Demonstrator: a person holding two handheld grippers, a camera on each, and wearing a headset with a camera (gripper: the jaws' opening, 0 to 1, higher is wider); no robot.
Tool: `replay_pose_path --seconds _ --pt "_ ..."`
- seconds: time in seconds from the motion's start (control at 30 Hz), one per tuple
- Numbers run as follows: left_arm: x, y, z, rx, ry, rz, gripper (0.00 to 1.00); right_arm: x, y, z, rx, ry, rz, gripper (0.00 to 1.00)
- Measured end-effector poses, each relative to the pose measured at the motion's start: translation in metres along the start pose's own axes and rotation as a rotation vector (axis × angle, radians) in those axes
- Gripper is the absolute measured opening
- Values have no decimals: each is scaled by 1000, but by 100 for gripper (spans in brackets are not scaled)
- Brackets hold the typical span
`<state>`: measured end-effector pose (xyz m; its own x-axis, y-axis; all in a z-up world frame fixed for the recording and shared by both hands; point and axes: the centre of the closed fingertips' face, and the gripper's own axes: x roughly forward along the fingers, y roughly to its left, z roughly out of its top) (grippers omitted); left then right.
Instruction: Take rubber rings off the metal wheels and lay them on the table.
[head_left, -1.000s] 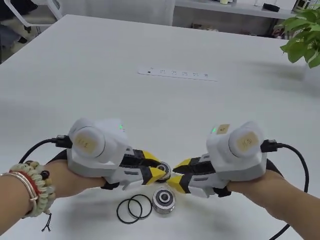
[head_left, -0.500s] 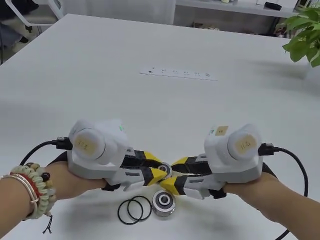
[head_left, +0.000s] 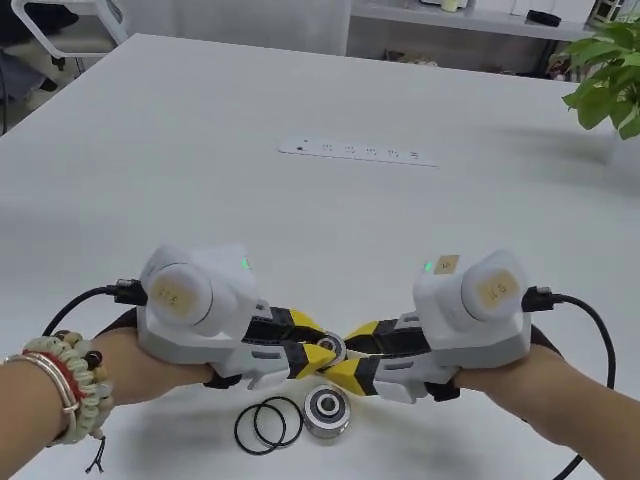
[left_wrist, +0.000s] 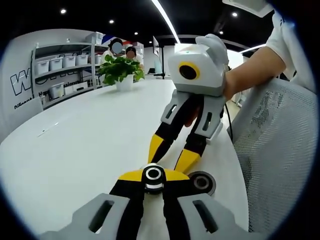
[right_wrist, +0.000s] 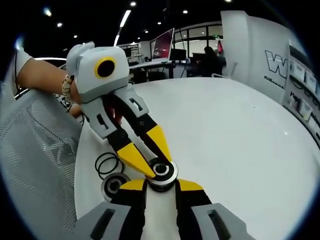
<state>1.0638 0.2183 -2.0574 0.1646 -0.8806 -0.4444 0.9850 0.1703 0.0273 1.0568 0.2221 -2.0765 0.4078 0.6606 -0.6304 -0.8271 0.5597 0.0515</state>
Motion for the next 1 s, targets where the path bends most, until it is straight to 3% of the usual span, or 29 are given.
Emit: replay_pose_path --seconds 0.33,0.63,0.73,1.0 --pt "0 0 0 -6 2 0 8 -5 0 -4 -24 27 -1 13" --pt "0 0 0 -5 5 2 8 -2 4 -1 14 23 6 22" --pt "0 0 0 -4 6 2 8 -2 1 6 48 -10 -9 24" --pt "0 1 -1 -3 5 2 8 -5 2 3 -45 14 -9 20"
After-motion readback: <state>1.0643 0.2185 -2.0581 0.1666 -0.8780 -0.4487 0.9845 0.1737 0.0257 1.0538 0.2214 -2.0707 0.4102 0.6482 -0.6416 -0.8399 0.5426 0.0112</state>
